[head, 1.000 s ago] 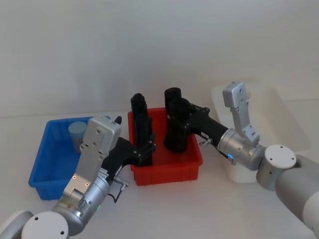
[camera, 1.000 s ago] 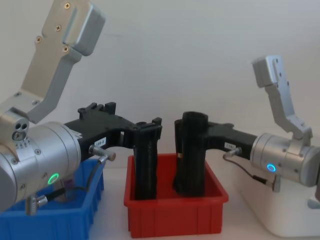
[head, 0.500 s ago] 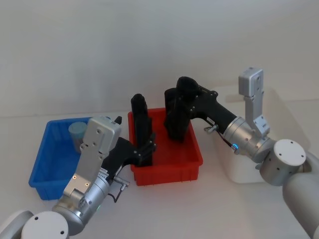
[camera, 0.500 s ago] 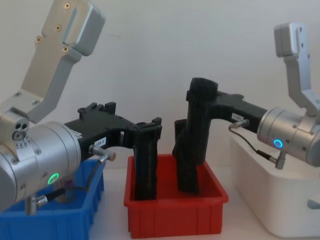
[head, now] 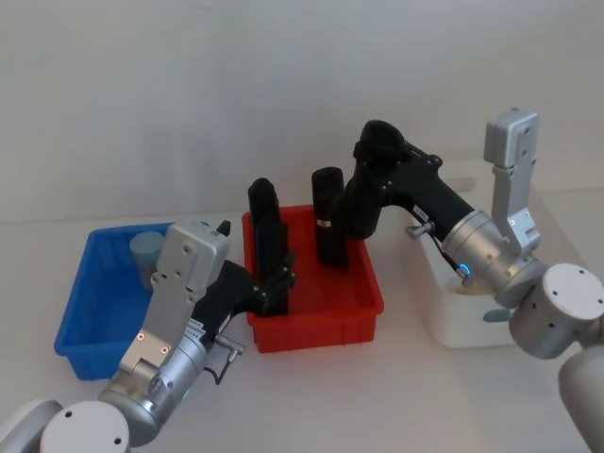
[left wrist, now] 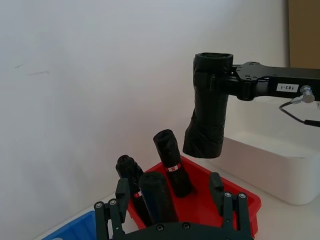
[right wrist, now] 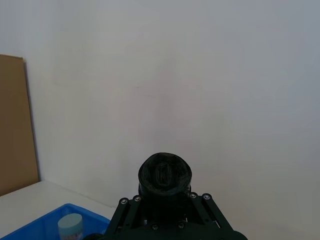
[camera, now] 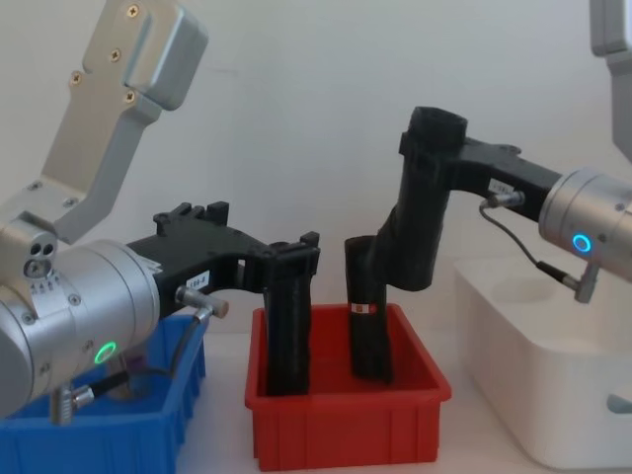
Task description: Pick the cotton swabs from the blue box and place them into the white box.
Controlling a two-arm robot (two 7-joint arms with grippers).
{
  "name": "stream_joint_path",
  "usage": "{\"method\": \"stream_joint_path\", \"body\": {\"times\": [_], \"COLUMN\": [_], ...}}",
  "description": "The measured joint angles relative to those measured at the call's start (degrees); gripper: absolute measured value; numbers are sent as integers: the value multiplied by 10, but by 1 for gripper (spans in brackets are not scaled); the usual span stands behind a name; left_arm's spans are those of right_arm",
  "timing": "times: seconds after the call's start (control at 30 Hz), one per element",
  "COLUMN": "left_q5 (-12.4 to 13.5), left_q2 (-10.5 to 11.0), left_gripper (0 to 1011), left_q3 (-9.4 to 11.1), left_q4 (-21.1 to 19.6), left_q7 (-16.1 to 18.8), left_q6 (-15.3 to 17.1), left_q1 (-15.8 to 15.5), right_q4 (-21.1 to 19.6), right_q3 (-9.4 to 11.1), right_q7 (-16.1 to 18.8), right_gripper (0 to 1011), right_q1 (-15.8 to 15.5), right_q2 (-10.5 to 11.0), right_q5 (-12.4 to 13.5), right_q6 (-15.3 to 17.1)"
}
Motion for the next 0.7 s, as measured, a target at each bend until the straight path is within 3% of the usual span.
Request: {"method": "stream_joint_path", "body": {"times": [0.27,0.7], "left_q5": [0,0], "left_q2": [0,0], "left_gripper": [1004,1004], "left_q3": [0,0], "left_q4": [0,0], "left_q7": [0,0], "left_q6": [0,0], "left_q1": [0,0], "right_q4": [-87,-176], "right_q3": [7,22], "right_q7": [-67,-156], "right_gripper": [340,340], "right_q1": [-41,-87], "right_q2": [14,37], "right_q5": [-13,-38], "right_q6": [55,136]}}
